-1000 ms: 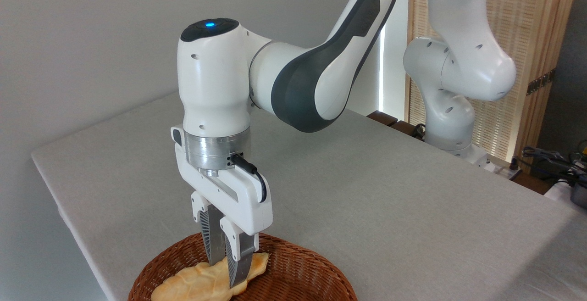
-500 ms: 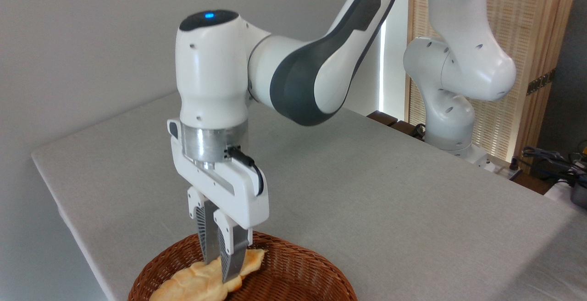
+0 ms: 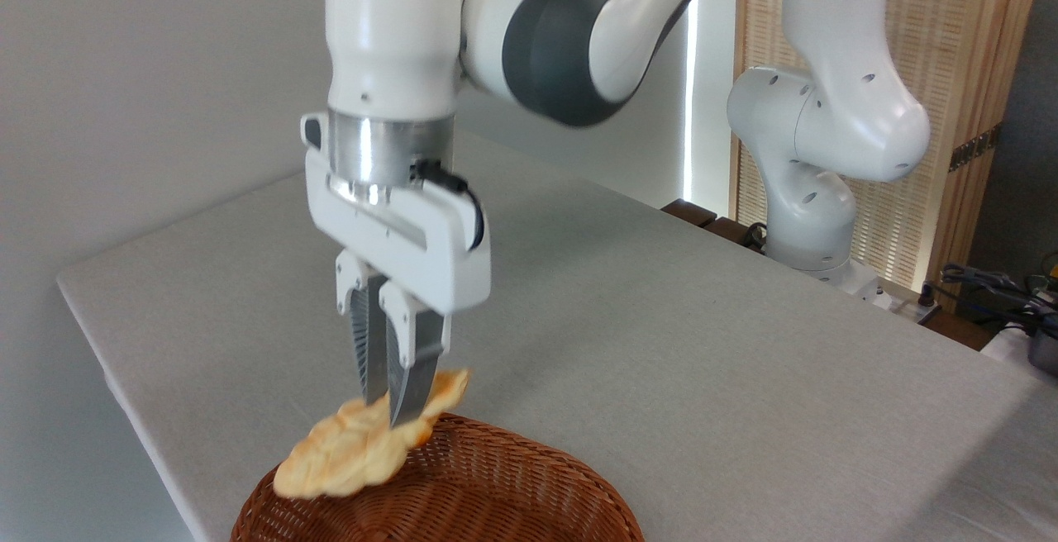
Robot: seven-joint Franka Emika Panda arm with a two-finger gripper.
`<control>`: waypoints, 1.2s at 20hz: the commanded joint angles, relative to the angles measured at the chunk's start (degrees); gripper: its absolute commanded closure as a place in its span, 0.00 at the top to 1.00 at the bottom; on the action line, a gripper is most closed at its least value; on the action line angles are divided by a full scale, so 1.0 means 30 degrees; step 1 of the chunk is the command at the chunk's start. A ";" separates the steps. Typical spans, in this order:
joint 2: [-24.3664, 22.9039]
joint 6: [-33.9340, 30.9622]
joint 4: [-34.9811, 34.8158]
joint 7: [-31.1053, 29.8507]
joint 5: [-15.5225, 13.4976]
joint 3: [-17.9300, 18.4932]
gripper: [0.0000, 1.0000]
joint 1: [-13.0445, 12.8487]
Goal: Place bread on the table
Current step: 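Lift the bread roll out of the basket and carry it onto the table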
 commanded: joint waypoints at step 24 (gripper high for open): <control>-0.2200 -0.5904 -0.2399 0.0402 -0.0899 -0.0039 1.00 -0.2482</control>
